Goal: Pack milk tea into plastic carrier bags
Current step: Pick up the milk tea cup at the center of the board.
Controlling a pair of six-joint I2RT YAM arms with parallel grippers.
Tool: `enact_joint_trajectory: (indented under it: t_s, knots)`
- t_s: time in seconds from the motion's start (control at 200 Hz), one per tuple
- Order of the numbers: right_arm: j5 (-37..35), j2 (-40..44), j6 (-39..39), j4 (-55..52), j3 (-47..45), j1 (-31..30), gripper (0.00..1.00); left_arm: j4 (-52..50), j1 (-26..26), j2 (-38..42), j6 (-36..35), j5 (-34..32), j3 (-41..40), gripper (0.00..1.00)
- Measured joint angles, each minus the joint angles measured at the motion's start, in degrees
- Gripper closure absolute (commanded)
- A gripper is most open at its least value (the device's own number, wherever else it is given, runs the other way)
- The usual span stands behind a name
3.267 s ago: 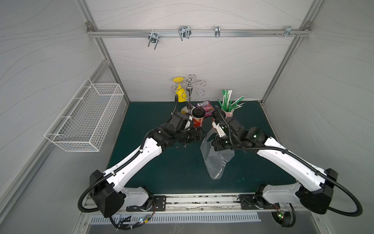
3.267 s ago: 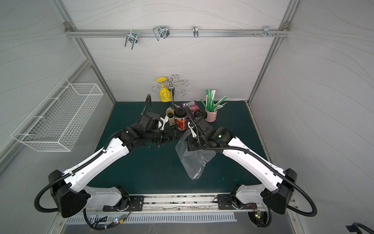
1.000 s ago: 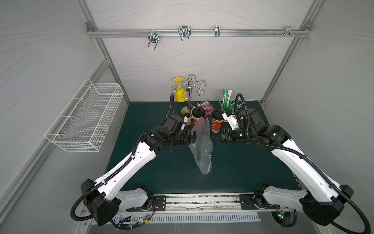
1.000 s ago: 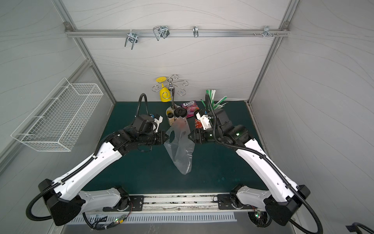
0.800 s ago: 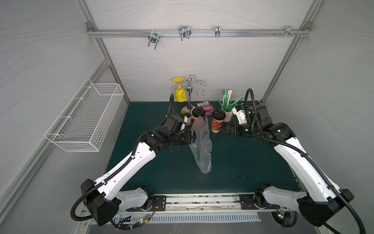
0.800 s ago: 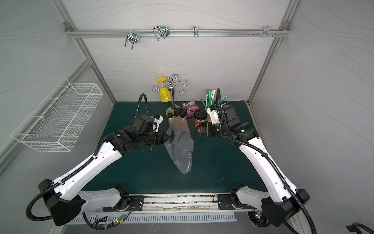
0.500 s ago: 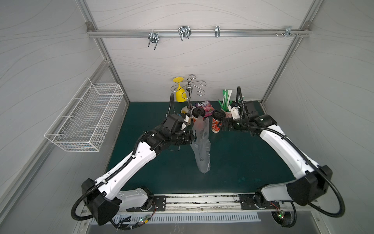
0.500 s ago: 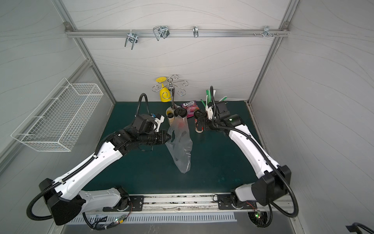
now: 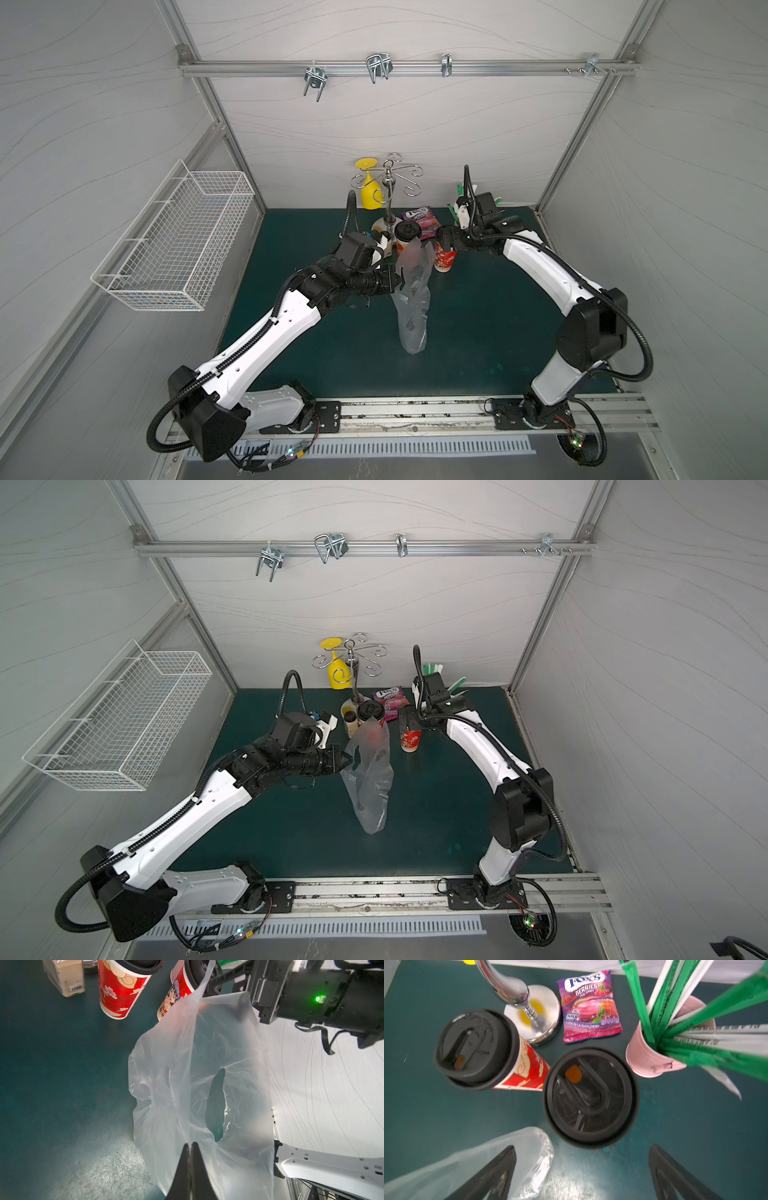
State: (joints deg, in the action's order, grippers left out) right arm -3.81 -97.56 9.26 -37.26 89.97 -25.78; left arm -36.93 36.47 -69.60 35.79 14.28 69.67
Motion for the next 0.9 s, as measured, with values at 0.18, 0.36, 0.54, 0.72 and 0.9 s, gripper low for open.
enact_joint_trajectory:
  t_s: [0.18,0.36,0.54,0.72,0.9]
  knots:
    - [-0.02,-2.6,-1.9,0.04,2.01,0.0,0.01,0.0,0.0,0.0,0.35,0.33,0.0,1.0]
    - [-0.2,-5.03,-3.17,-0.13,3.96,0.0,0.01,0.02,0.0,0.02,0.44,0.35,-0.02,1.0]
    - [-0.31,-6.38,-3.69,-0.57,5.38,0.0,0.01,0.44,-0.11,0.0,0.46,0.35,-0.57,1.0]
    - [-1.07,-8.2,-4.63,-1.55,7.08,0.0,0.01,0.52,-0.2,0.02,0.46,0.39,-0.72,1.0]
    - [-2.25,-8.81,-5.22,-1.9,7.63,0.0,0.01,0.63,-0.57,0.0,0.5,0.66,-0.72,1.0]
